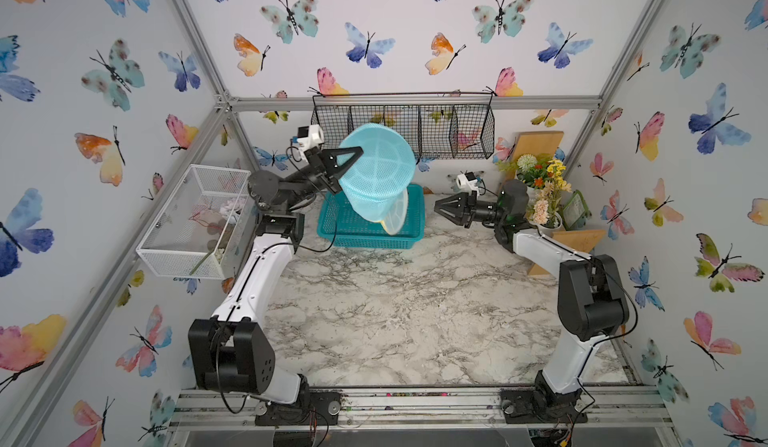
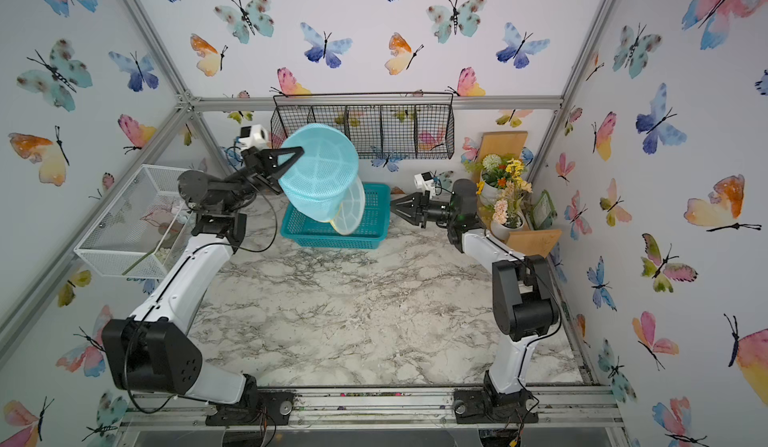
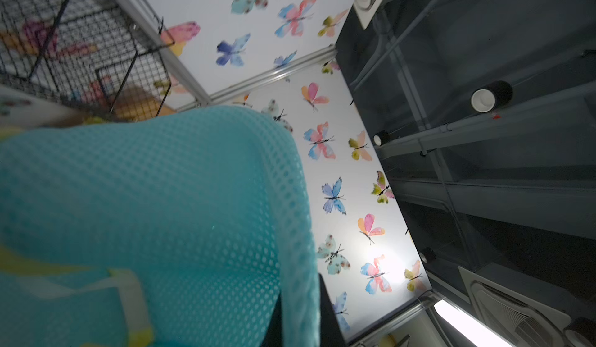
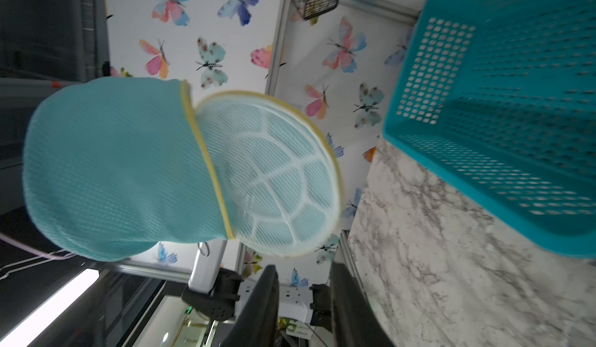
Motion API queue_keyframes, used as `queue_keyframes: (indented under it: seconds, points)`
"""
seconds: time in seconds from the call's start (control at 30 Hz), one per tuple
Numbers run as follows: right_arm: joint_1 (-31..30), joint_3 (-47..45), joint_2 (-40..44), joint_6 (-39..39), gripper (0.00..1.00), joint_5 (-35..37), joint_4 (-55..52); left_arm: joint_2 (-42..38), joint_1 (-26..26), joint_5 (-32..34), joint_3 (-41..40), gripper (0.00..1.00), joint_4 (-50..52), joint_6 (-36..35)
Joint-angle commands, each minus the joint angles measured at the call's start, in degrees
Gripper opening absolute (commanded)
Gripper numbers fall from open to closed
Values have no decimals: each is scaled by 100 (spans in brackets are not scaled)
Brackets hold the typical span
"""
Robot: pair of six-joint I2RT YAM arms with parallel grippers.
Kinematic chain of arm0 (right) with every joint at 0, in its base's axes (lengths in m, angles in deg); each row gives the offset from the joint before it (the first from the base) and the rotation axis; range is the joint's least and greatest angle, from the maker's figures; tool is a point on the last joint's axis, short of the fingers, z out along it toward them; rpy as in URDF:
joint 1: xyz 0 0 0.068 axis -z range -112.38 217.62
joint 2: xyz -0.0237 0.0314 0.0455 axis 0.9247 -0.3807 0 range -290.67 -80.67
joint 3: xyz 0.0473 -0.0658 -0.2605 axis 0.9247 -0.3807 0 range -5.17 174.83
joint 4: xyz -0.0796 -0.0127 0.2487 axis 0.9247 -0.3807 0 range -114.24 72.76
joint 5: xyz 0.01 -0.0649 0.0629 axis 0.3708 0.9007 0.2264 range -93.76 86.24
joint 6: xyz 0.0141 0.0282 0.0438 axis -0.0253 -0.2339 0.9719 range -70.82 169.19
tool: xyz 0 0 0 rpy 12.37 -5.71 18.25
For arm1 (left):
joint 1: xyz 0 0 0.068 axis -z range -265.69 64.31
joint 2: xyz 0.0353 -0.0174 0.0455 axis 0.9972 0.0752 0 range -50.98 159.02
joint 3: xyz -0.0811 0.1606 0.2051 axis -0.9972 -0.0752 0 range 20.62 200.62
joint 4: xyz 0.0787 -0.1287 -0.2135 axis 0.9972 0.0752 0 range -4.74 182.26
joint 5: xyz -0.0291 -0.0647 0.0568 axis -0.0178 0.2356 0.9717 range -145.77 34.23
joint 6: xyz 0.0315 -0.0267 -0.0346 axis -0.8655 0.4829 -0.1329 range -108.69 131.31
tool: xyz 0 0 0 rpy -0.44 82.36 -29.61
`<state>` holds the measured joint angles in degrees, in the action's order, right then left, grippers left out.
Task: Turn the laundry bag inside out
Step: Turn over the laundry bag.
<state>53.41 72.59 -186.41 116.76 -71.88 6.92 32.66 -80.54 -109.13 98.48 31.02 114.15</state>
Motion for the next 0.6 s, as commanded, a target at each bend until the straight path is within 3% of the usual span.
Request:
queue_keyframes:
  seconds: [0.0,0.1,0.17,0.2,0.27,0.3,0.33,0.4,0.47,0.57]
  points:
    - [-11,355,607,-2725,38,355,-3350,-50,132,765,-82,0,-1573,550]
    - [-28,339,952,-2187,46,501,-2521,42,178,623,-22,0,-1299,414]
    - [-28,366,1126,-1811,50,582,-1859,61,252,319,112,0,-651,-120]
    - [-29,429,1193,-1690,53,651,-1639,47,315,123,232,0,12,-590]
    - [-25,696,1256,-1629,55,806,-1619,-12,543,-138,880,0,3023,-2695]
    - [-26,869,1274,-1704,56,897,-1813,56,761,228,1603,0,5255,-4364]
    - [-20,1098,1283,-1872,57,1052,-2145,208,1003,748,2279,0,6790,-5745]
    - [-20,1597,1241,-2396,58,1306,-3032,599,1456,1737,3186,0,8643,-7142]
    - [-13,2059,1102,-2682,59,1508,-3859,755,1926,3025,3594,0,9539,-8089]
    - [-11,2591,810,-2865,59,1591,-4777,507,2521,4309,3121,0,9504,-8836]
